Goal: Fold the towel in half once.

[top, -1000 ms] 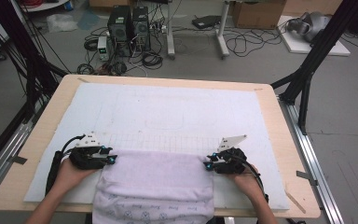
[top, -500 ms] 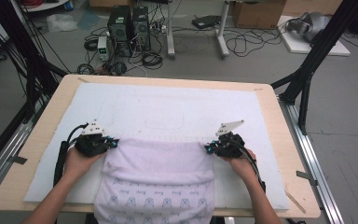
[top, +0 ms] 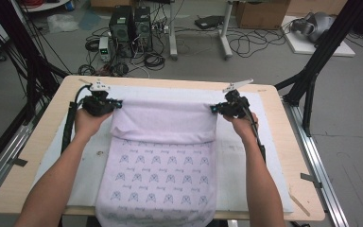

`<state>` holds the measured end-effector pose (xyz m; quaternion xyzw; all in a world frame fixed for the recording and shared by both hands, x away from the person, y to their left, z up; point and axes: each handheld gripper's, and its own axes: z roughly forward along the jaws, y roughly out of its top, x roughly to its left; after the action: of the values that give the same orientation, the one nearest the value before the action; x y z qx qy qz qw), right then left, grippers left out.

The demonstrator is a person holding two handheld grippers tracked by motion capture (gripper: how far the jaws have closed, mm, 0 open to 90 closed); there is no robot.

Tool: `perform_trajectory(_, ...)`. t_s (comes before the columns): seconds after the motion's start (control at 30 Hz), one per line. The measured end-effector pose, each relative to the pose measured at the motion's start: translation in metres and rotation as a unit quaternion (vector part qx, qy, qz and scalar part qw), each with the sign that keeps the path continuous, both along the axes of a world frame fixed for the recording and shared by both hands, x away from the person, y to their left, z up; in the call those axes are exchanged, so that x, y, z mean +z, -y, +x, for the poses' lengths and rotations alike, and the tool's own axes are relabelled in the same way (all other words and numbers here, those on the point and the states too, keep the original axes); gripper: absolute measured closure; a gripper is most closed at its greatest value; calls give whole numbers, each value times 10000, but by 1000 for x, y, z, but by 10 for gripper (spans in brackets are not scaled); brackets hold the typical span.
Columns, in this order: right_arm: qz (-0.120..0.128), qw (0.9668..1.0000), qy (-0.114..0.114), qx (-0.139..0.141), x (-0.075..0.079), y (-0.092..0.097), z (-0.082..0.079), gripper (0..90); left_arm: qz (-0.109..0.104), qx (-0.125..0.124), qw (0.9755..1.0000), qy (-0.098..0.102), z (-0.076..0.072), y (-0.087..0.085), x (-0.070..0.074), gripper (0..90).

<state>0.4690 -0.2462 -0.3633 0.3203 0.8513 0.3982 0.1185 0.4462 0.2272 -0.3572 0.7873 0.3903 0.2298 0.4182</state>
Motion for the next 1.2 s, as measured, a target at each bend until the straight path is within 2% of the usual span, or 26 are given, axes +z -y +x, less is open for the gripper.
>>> perform_trajectory(0.03,48,10000,14,-4,5,0,2,856,-18,-24,10000,22,1,-1,3,858)
perform_trajectory(0.07,93,10000,16,-10,7,0,4,852,-56,-39,10000,-38,2,-2,3,855)
perform_trajectory(0.1,112,9999,25,10,6,-2,5,838,-40,-76,9999,-117,2,-4,0,791)
perform_trajectory(0.13,148,9999,-80,-3,-2,-3,4,779,-16,-65,9998,-203,2,-6,-3,725)
perform_trajectory(0.17,148,9999,-80,-3,-2,-3,4,779,-41,-42,9995,-294,1,-7,-7,725)
perform_trajectory(0.23,171,9996,-234,13,-19,-5,-3,695,3,-25,9994,-350,-4,-10,-14,633)
perform_trajectory(0.33,153,9995,-275,40,-26,-6,-10,658,-8,-140,9992,-380,-15,-13,-23,605)
perform_trajectory(0.37,225,9994,-274,62,-31,-5,-19,619,0,-182,9991,-378,-19,-15,-26,587)
perform_trajectory(0.4,225,9994,-274,62,-31,-5,-19,619,3,-206,9990,-402,-23,-16,-29,587)
perform_trajectory(0.47,190,9993,-307,41,-34,-3,-29,555,-35,-330,9983,-484,-29,-17,-35,555)
perform_trajectory(0.5,190,9993,-307,41,-34,-3,-29,555,-42,-379,9978,-535,-33,-17,-37,555)
perform_trajectory(0.53,153,9995,-293,-13,-35,1,-35,544,-50,-431,9978,-506,-37,-17,-40,538)
perform_trajectory(0.57,256,9992,-302,27,-36,3,-38,545,-79,-499,9975,-501,-40,-18,-42,535)
perform_trajectory(0.63,296,9990,-331,58,-37,4,-42,543,-157,-615,9963,-584,-46,-17,-46,529)
perform_trajectory(0.7,355,9983,-376,264,-41,3,-50,539,-165,-731,9954,-595,-52,-17,-50,517)
perform_trajectory(0.73,235,9980,-429,409,-46,-1,-57,526,-204,-799,9946,-624,-54,-17,-52,499)
perform_trajectory(0.9,119,9972,-511,533,-55,-4,-65,506,-247,-1029,9913,-785,-64,-13,-62,460)
perform_trajectory(0.97,19,9966,-621,544,-64,-4,-68,515,-205,-1111,9900,-843,-66,-12,-66,476)
perform_trajectory(1.03,23,9965,-637,542,-66,-4,-69,536,-154,-1201,9887,-889,-67,-10,-69,550)
perform_trajectory(1.07,47,9962,-682,547,-69,-4,-69,578,-65,-1242,9881,-901,-67,-9,-71,550)
perform_trajectory(1.13,28,9957,-708,596,-72,-4,-71,654,59,-1268,9876,-926,-67,-6,-74,605)
perform_trajectory(1.2,49,9952,-727,648,-74,-4,-73,743,120,-1354,9868,-885,-67,-4,-75,758)
